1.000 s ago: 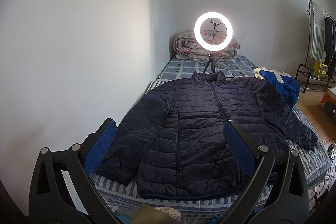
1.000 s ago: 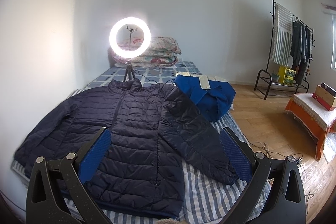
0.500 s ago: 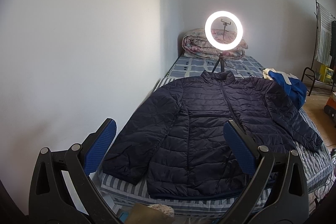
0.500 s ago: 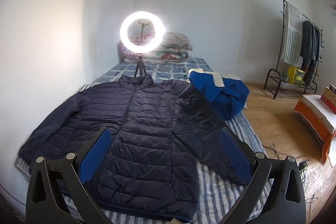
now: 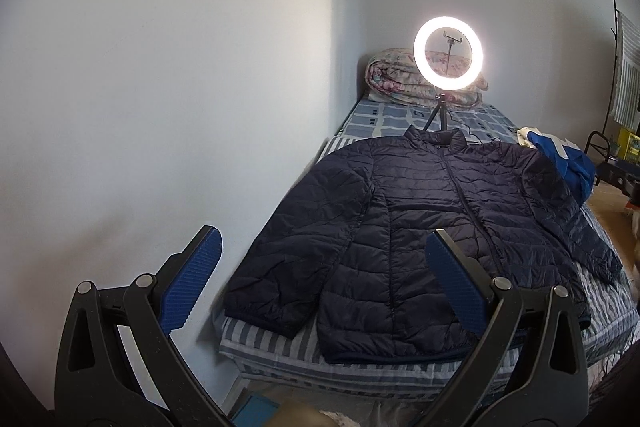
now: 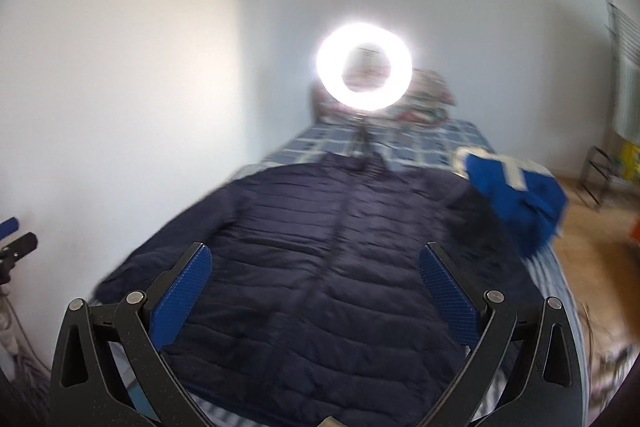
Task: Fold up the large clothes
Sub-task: 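Reach the right tool to the jacket sleeve cuff and close on it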
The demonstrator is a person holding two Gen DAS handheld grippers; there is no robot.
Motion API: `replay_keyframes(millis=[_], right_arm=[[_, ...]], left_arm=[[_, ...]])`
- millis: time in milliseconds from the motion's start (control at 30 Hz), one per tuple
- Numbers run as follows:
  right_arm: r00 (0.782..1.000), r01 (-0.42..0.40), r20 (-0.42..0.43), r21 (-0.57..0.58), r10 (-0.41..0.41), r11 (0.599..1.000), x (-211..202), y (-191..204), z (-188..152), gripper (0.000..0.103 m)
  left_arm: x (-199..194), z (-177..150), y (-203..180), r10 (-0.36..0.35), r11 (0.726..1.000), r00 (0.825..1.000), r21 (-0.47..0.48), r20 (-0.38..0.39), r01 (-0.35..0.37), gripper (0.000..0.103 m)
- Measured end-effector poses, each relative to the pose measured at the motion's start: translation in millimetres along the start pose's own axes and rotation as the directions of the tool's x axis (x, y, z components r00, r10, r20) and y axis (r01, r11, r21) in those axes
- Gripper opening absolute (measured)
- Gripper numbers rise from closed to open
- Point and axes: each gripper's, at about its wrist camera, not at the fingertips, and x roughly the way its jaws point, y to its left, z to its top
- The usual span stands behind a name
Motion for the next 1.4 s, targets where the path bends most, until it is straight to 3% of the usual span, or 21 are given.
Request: replay_keyframes(millis=[267,367,433,533,633,700,800,867,933,1000,1167,1300,1400], right_arm=[[0.981,-0.188,-0.075,-0.21,0.176,0.959,65,87,11,0.102],[0.96,-0.272,-0.142,-0.282,0.24,0.92,94,125,6,0.099],[0.934,-0.348,-0.205,-0.33,0.293,0.878,108,152,-2,0.089],[0.886,-0.454,-0.297,-0.387,0.357,0.803,124,189,-17,0.083],[0.816,-0.566,-0.409,-0.428,0.407,0.705,137,230,-39,0.072],[0.777,-0.616,-0.475,-0.435,0.414,0.657,148,252,-52,0.066],[0.739,-0.658,-0.54,-0.453,0.402,0.601,165,284,-71,0.064],[0.712,-0.685,-0.582,-0.45,0.394,0.573,173,302,-82,0.05],[0.681,-0.714,-0.623,-0.445,0.386,0.541,183,320,-96,0.047],[0.675,-0.72,-0.638,-0.463,0.37,0.517,193,336,-108,0.047],[0.633,-0.756,-0.696,-0.46,0.339,0.466,212,363,-132,0.047],[0.62,-0.761,-0.722,-0.458,0.307,0.459,227,379,-149,0.047],[0.625,-0.752,-0.728,-0.467,0.28,0.465,232,382,-155,0.047]], left_arm=[[-16,-21,40,0.003,0.999,1.0,-0.054,0.003,-0.003,0.102],[-23,-26,49,0.005,0.998,1.0,-0.061,-0.001,-0.005,0.101],[-28,-29,53,0.008,0.998,1.0,-0.067,-0.004,-0.008,0.101],[-37,-35,60,0.02,0.998,1.0,-0.063,-0.014,-0.021,0.101],[-46,-43,65,0.028,0.997,0.999,-0.066,-0.028,-0.029,0.101],[-52,-48,69,0.027,0.997,0.999,-0.077,-0.037,-0.03,0.101],[-59,-55,75,0.033,0.995,0.998,-0.094,-0.053,-0.037,0.101],[-64,-58,78,0.046,0.994,0.997,-0.098,-0.057,-0.052,0.101],[-68,-61,80,0.053,0.994,0.997,-0.093,-0.06,-0.058,0.101],[-70,-63,82,0.06,0.993,0.996,-0.094,-0.065,-0.066,0.101],[-73,-68,83,0.051,0.996,0.996,-0.076,-0.071,-0.056,0.101],[-72,-68,80,0.054,0.996,0.996,-0.061,-0.075,-0.058,0.101],[-70,-67,80,0.05,0.997,0.996,-0.061,-0.075,-0.055,0.101]])
